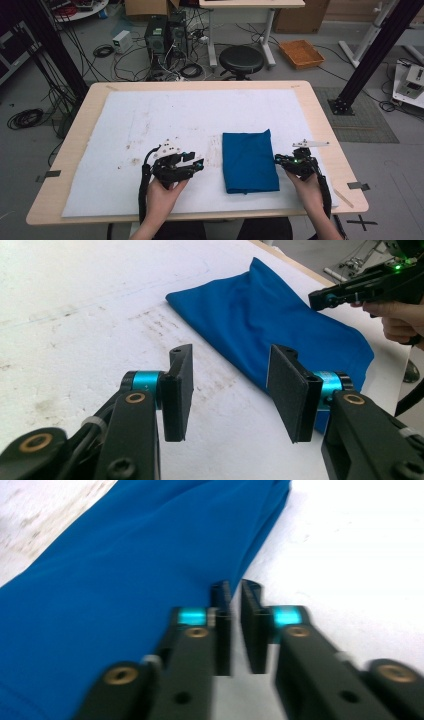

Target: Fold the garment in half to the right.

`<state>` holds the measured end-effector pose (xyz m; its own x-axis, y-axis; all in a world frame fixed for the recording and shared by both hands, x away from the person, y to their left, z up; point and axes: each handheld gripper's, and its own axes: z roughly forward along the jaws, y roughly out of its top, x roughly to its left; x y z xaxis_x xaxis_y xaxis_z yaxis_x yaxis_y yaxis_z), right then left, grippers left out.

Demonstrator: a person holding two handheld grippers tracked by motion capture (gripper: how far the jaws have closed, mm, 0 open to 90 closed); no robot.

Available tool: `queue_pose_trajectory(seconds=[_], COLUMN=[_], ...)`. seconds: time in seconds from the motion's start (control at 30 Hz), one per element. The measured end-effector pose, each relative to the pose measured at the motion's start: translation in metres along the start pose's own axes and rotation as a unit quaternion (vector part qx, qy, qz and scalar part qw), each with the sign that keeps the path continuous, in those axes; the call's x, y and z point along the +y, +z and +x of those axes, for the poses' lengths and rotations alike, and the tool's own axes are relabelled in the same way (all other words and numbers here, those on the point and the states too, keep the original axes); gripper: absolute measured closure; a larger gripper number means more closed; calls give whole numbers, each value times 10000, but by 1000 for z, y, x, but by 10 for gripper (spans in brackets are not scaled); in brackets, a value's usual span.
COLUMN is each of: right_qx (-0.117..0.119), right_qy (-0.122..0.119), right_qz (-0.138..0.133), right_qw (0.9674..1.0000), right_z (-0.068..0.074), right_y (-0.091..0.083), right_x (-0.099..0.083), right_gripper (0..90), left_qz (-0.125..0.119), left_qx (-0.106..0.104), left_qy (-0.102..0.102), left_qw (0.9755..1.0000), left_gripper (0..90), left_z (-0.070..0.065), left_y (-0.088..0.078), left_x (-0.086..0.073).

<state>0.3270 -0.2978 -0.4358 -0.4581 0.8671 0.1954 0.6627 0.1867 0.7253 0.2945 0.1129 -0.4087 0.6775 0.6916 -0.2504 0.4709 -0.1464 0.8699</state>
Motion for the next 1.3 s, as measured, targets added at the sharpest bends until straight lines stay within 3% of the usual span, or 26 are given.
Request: queue_pose_trajectory(seconds=[0.1,0.23,0.4,0.53,0.67,0.87,0.93,1.1,1.2,1.3], right_qx=[12,-42,-308,-342,-431,-522,-405,-46,55,156], right_qy=[60,171,342,376,332,308,322,-82,-500,-607], right_qz=[-150,-395,-327,-274,-234,-413,-524,-437,-63,145], right_qw=[9999,9991,9984,9983,9982,9973,9973,9990,9987,9979], right_z=[-4,-8,-16,-23,-30,-40,-40,-20,-4,4], right_y=[0,10,36,53,61,56,54,59,73,85], right_x=[9,37,66,71,70,69,70,82,88,90], right_gripper=[754,716,668,712,900,900,848,759,737,706], left_qz=[-3,14,26,76,90,97,105,119,130,143], left_qx=[36,82,95,92,69,76,65,63,43,32], left_qy=[-40,-68,-127,-135,-138,-169,-171,-181,-170,-156], left_qw=[10000,9999,9999,9998,9998,9998,9998,9997,9998,9998], left_gripper=[534,529,523,515,515,514,514,514,514,514], left_z=[2,7,9,10,9,11,11,10,9,9], left_y=[0,1,2,4,3,4,4,6,7,7], left_x=[0,-1,-3,-4,-6,-7,-7,-7,-7,-8])
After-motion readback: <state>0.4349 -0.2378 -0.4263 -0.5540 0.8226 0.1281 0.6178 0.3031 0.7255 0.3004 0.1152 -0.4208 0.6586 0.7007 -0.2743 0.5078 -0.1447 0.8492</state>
